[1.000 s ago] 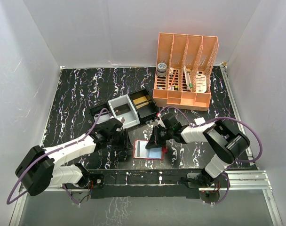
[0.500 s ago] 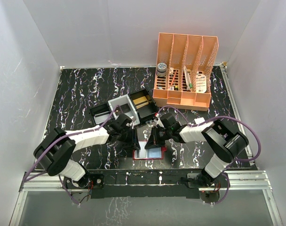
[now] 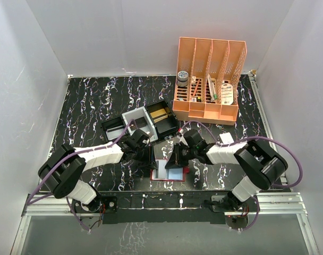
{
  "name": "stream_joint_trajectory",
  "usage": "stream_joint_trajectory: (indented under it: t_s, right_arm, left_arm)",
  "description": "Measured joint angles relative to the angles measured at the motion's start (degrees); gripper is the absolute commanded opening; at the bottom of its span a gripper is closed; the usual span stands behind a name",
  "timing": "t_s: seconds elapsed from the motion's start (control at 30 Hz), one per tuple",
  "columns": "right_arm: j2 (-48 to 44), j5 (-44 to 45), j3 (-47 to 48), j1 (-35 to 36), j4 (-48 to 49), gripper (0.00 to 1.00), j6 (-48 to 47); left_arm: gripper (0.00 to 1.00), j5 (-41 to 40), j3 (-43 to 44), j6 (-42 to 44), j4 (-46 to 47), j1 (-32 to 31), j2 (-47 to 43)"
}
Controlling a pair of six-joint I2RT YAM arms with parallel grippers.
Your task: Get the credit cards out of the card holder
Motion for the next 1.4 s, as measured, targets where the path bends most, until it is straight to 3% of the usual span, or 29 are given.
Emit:
stream_joint_trajectory:
  t_s: [1.4]
  right_arm:
    - [-6.45, -6.12, -5.75, -8.13, -4.46, 0.0, -5.07]
  left_arm:
    - [0.22, -0.48, -0.55, -0.07, 0.33, -0.02, -0.28]
